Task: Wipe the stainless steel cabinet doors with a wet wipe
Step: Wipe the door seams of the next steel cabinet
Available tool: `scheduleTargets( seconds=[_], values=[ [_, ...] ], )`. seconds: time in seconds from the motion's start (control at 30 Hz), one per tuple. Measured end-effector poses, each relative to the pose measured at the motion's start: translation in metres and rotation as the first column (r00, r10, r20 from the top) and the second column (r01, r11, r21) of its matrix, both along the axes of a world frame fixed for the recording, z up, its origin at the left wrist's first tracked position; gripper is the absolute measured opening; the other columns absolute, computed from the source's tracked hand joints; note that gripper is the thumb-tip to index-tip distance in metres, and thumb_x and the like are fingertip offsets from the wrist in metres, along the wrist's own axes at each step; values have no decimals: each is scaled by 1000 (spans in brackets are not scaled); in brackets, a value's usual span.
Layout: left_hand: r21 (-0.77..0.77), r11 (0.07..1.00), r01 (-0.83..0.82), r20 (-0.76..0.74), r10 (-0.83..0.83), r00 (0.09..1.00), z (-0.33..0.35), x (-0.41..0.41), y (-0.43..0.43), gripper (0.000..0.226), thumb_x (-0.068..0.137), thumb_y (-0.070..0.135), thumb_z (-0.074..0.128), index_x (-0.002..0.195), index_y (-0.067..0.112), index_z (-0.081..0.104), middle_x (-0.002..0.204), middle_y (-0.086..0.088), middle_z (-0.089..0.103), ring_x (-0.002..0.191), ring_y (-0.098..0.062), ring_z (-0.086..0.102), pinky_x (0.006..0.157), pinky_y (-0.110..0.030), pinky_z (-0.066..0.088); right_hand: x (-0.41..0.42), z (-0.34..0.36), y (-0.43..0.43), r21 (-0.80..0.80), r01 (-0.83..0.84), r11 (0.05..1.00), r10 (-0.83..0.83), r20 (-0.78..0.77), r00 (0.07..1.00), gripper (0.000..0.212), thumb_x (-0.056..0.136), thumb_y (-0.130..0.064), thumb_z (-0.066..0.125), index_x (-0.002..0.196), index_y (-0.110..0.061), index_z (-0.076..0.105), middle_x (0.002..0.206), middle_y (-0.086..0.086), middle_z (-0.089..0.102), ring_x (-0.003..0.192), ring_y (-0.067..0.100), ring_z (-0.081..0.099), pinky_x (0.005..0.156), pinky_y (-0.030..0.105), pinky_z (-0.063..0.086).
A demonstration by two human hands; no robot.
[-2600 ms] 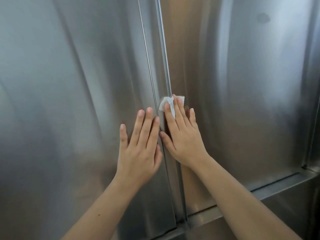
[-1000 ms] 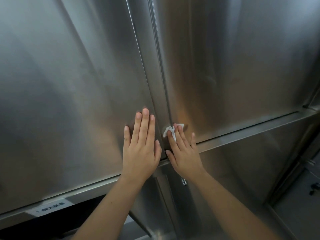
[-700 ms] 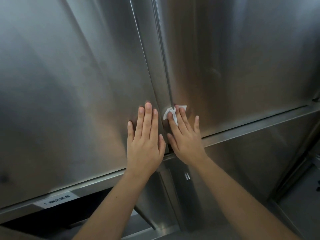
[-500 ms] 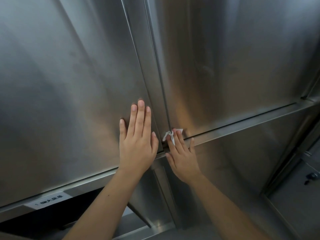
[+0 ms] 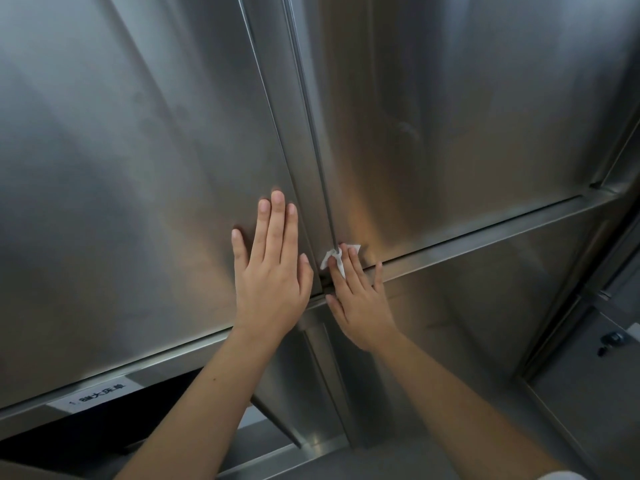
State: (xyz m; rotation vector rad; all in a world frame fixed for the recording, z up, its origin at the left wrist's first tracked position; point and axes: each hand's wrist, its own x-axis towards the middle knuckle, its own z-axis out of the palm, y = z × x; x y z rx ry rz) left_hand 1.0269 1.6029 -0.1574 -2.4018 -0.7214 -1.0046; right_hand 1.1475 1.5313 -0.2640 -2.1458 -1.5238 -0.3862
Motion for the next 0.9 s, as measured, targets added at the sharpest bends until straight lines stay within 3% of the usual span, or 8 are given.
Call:
scheduleTargets(
  seconds=[0.17, 0.3, 0.5, 0.67, 0.9],
  values=[
    [9, 1000, 7, -15, -7, 1000, 2, -2, 0, 61, 89, 25, 36, 145, 2, 25, 153, -11, 11, 143, -22, 9, 112, -50, 5, 2, -7, -7, -150, 1, 989, -4, -21, 1000, 58, 93, -49, -1, 142, -22, -14, 148, -3, -28, 138, 15, -26, 109, 52, -11],
    [47, 999, 27, -9, -27, 1000, 10, -4, 5, 63, 89, 26, 37, 145, 2, 22, 153, -13, 12, 142, -24, 9, 112, -49, 5, 0, 33, 6, 65, 0, 998, 2, -43, 999, 57, 96, -45, 13, 145, -20, -1, 151, 1, -13, 141, 21, -14, 104, 55, -10],
    [121, 992, 36, 86, -47, 995, 55, 3, 17, 62, 89, 25, 38, 145, 2, 21, 152, -14, 12, 141, -25, 12, 111, -52, 7, 13, 94, 18, 240, -8, 971, -21, 117, 993, 56, 98, -39, 27, 147, -16, 10, 153, 3, 4, 142, 15, -7, 104, 57, -3],
    [210, 977, 28, 151, -61, 987, 95, 8, 26, 61, 89, 23, 38, 144, 1, 24, 152, -14, 16, 141, -26, 15, 112, -51, 6, 14, 145, 23, 326, -29, 945, -16, 136, 991, 55, 99, -40, 20, 148, -18, 9, 154, 3, 7, 143, 17, 3, 107, 51, -4],
    [291, 957, 0, 231, -70, 971, 163, 8, 34, 61, 87, 22, 42, 142, -1, 29, 151, -17, 23, 140, -30, 21, 111, -51, 6, 15, 238, 29, 408, -48, 912, -32, 188, 982, 56, 96, -44, 14, 146, -21, -1, 153, -2, -4, 143, 13, -6, 110, 41, -10]
  ],
)
